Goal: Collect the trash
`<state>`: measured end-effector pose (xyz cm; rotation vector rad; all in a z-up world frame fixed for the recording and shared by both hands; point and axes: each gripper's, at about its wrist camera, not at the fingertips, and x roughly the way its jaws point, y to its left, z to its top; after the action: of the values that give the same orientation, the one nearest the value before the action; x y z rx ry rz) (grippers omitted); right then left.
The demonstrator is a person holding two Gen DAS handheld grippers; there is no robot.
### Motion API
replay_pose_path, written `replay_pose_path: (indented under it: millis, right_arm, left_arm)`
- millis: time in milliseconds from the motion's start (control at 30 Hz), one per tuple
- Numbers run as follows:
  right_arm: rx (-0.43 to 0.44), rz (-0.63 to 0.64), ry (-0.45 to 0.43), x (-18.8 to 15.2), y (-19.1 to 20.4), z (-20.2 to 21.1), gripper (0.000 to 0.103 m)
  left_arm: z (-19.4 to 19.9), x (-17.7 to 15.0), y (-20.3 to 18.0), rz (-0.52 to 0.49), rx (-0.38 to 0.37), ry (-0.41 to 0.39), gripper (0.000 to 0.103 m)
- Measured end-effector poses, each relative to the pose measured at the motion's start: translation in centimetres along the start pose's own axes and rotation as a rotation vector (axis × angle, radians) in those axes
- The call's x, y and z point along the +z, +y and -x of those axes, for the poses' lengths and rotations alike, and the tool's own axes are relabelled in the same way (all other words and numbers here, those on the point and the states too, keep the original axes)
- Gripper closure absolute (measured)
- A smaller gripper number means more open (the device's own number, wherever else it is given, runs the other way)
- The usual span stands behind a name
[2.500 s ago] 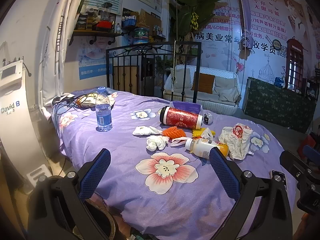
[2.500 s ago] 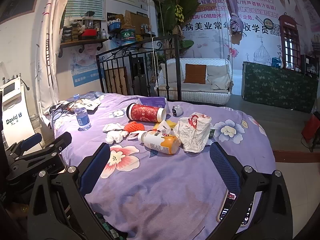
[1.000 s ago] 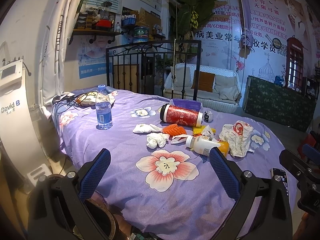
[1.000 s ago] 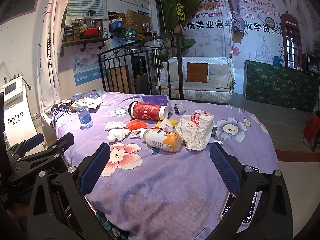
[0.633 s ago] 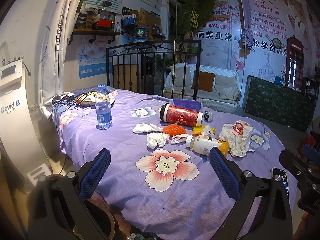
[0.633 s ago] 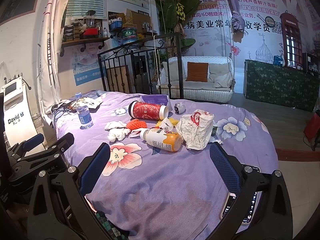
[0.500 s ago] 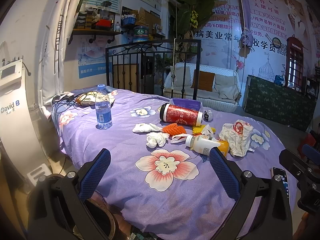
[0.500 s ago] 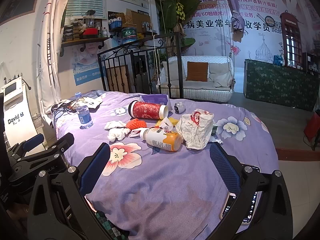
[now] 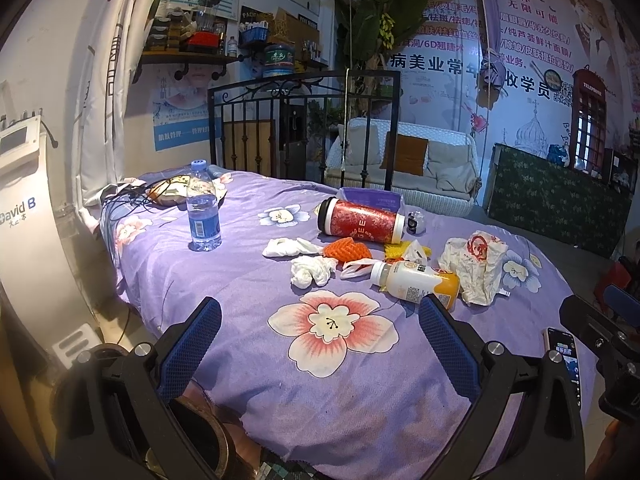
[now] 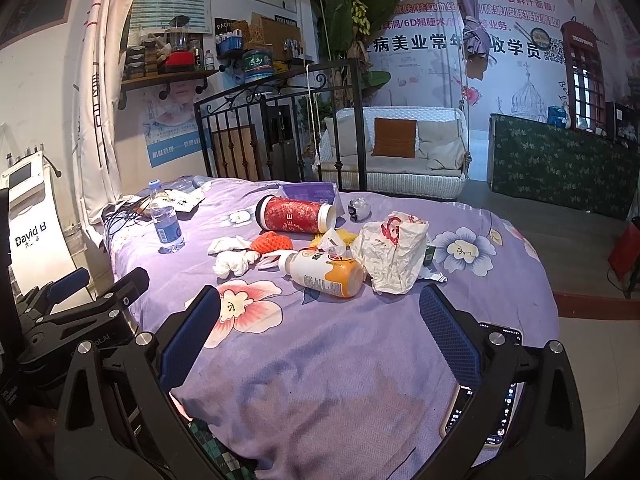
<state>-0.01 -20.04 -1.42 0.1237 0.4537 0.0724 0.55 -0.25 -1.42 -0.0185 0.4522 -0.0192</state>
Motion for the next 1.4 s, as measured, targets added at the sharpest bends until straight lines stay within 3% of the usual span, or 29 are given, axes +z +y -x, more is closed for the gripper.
replay_pose_path:
  millis: [267, 500, 767, 867, 1067, 1167, 1267, 1300, 1400]
  right_arm:
    - [0.052, 0.016, 0.198, -2.5, -0.6, -5.1, 0.005]
    - [0.161, -0.004, 0.384, -4.3, -1.4, -10.0, 0.005]
    - [0.223, 0.114, 0.477, -2.4, -0.1, -14.9, 0.005]
    - [0.216, 0.176, 0.487, -1.1, 0.4, -16.9, 0.005]
    - [0.199, 0.302, 0.515, 1.5, 0.2, -21.0, 0.005]
    - [0.179, 0.303, 0.533, 2.3, -0.4, -22.6, 0.005]
    - [0.203, 0.271, 0.553, 2.4, -0.8, -23.4, 0.005]
    - [0.202, 0.266, 0.555, 2.2, -0.9, -23.5, 0.005]
    - [0.201, 0.259, 0.563, 1.9, -1.2, -23.9, 0.005]
  left_arm:
    - [-3.9, -2.6, 1.3, -0.020, -0.019, 0.160, 0.006]
    - [-8.0, -3.8, 2.4, -0.041, -0.101, 0.325, 0.006]
    - [-15.5, -0.4, 2.8, -0.114, -0.202, 0.411, 0.013]
    - [-19.4, 0.9, 2.9, -0.143, -0.196, 0.458, 0.020]
    - [-25.9, 3.2, 3.0, -0.228, -0.178, 0.494, 0.021]
    - [-28.5, 3.6, 2.7, -0.275, -0.186, 0.520, 0.023]
    - [-30.6, 3.2, 2.3, -0.289, -0.220, 0.583, 0.036]
    - [-31.1, 3.0, 2.2, -0.291, -0.226, 0.600, 0.046]
    - [-30.8, 2.7, 2.3, -0.254, -0.258, 0.591, 0.062]
